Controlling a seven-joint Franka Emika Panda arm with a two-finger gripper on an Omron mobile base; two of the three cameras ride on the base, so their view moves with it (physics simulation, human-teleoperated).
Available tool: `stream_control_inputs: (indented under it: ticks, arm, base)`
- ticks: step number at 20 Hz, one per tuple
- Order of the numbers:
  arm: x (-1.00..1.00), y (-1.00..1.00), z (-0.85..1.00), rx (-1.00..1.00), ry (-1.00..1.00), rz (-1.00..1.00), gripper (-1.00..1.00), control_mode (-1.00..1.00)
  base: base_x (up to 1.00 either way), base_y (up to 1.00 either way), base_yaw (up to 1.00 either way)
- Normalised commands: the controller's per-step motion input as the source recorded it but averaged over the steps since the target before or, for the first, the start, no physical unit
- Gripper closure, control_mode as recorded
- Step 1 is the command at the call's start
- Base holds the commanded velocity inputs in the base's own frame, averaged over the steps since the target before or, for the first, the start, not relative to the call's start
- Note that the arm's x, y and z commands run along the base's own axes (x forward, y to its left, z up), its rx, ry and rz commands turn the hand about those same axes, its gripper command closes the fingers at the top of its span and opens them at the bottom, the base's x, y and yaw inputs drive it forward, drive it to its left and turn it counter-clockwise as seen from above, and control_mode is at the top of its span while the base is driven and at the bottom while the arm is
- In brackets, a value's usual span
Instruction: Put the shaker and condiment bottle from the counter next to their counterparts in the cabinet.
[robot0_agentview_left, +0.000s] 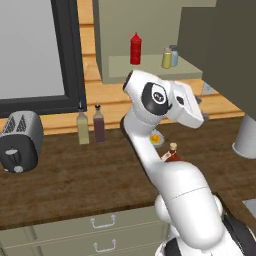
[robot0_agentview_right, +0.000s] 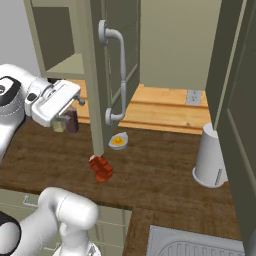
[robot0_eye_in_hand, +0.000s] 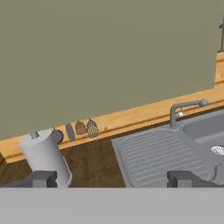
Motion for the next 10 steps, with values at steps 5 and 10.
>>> stream_control_inputs:
  ticks: [5,10]
  arm:
    - [-0.22,0.00,-0.71,0.00,0.09,0.00,-1.00,-1.00]
    - [-0.08,0.00,-0.69,0.00,0.08,0.00,-1.00,-1.00]
  base:
    - [0.00,0.00,0.00]
    - [0.00,0.00,0.00]
